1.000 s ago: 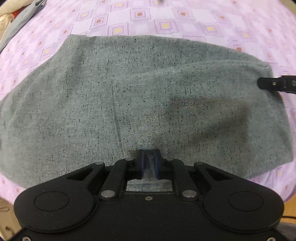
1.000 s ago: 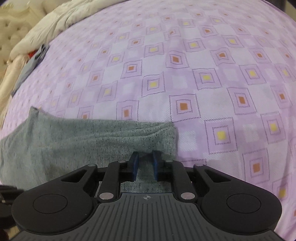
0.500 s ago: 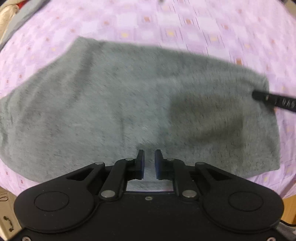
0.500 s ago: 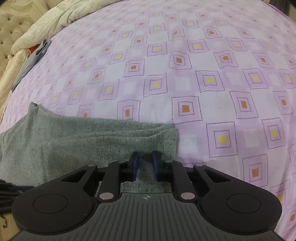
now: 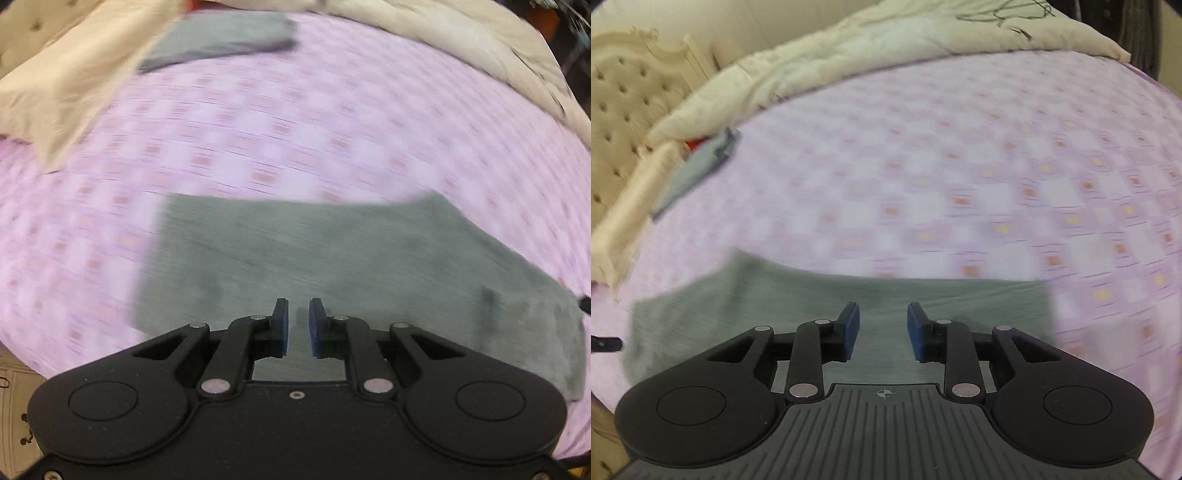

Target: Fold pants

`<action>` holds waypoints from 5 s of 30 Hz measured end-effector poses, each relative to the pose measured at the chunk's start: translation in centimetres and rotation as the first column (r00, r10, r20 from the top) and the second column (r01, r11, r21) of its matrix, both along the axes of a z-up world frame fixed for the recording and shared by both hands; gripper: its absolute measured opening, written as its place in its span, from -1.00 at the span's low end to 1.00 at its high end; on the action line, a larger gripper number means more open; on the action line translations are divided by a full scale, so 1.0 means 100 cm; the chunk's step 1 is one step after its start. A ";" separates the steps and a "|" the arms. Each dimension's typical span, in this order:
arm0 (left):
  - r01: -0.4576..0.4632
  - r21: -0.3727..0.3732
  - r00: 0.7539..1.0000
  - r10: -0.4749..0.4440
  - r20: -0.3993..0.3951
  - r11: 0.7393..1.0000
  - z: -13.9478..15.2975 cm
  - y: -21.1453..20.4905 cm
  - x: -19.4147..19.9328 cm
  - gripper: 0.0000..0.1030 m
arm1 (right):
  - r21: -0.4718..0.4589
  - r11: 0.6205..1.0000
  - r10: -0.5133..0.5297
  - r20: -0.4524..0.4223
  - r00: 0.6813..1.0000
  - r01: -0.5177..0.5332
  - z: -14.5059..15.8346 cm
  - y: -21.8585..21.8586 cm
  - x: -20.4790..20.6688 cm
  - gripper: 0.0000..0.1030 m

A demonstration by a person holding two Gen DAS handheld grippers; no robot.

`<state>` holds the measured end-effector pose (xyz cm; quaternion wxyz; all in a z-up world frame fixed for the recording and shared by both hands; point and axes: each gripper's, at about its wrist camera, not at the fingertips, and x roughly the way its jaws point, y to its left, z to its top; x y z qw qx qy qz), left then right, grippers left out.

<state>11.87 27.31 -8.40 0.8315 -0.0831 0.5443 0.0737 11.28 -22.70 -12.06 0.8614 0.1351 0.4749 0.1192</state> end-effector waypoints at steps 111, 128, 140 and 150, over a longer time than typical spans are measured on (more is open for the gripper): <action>-0.030 -0.389 0.999 0.016 -0.041 0.921 -0.095 0.090 0.035 -0.19 | -0.220 0.972 0.030 -0.230 0.973 -0.082 -0.061 0.226 0.119 -0.82; 0.065 -0.349 0.986 -0.114 -0.121 0.935 -0.106 0.059 0.030 0.11 | -0.075 0.984 0.140 -0.210 0.968 -0.159 -0.024 0.218 -0.025 -0.79; 0.012 -0.340 0.999 -0.028 -0.043 0.940 -0.057 0.054 0.018 -0.33 | -0.147 0.951 0.223 -0.290 0.931 -0.273 -0.025 0.229 -0.092 -0.79; -0.006 -0.295 0.999 0.019 0.041 0.955 0.009 0.010 0.003 -0.39 | -0.113 0.966 0.193 -0.275 0.942 -0.231 -0.066 0.203 -0.073 -0.85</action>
